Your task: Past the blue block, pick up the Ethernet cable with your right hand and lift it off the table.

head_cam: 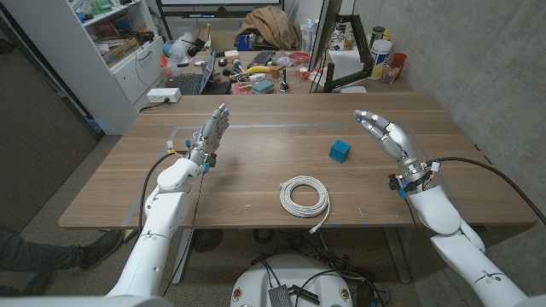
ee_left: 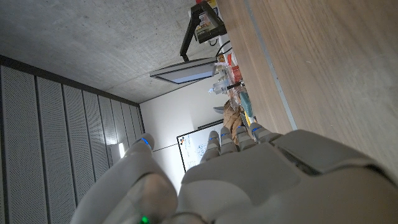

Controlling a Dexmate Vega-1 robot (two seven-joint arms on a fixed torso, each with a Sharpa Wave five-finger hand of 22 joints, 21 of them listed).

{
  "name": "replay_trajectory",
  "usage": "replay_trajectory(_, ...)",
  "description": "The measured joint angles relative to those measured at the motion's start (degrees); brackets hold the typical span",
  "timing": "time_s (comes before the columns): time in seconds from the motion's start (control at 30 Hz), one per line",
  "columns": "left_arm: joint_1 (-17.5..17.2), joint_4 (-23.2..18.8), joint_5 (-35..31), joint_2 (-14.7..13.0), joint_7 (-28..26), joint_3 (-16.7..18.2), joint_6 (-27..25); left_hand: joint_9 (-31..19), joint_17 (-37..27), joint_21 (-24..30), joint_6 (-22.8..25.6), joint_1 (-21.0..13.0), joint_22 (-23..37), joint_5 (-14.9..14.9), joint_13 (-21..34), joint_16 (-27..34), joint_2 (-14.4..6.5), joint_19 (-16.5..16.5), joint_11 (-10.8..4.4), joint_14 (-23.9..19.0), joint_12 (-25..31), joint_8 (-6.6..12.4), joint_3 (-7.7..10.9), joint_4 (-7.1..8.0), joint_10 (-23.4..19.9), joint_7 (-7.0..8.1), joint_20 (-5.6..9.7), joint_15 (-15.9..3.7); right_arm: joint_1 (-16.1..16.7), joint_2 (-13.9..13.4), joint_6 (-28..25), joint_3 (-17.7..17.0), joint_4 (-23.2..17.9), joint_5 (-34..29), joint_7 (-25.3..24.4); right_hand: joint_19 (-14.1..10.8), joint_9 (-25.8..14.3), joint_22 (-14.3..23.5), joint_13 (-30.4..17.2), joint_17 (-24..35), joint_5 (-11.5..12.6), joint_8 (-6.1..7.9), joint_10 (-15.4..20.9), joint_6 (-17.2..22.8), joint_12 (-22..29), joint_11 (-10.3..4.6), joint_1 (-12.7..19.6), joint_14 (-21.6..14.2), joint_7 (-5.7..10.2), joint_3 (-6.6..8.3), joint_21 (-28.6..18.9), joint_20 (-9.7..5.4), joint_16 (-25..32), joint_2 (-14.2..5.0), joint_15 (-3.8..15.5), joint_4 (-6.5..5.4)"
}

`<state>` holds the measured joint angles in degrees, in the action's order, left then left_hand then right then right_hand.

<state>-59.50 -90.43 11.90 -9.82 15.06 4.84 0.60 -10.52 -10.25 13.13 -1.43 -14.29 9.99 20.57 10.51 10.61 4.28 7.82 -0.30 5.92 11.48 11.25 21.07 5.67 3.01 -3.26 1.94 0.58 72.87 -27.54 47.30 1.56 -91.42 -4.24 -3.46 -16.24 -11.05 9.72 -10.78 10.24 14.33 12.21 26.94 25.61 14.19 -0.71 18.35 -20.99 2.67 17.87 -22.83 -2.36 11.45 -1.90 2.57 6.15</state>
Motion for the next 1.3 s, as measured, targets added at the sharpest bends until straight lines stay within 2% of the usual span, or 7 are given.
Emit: replay_trajectory(1.3, 1.3, 1.9, 0.5, 0.1, 0.8, -0.1, 0.8, 0.0, 0.0, -0.4, 0.3, 0.0, 0.3, 0.0, 0.0, 0.0, 0.0, 0.0, 0.00, 0.0, 0.0, 0.00, -0.39, 0.10, 0.0, 0.31, 0.00, 0.00, 3.6, -1.8, -0.5, -1.2, -5.7, -14.4, -6.2, -0.5, 0.0, 0.0, 0.0, 0.0, 0.7, -0.18, 0.0, -0.2, -0.5, 0.01, -0.2, 0.0, 0.20, -0.24, 1.2, 0.11, -0.3, 0.23, 0.00, 0.24)
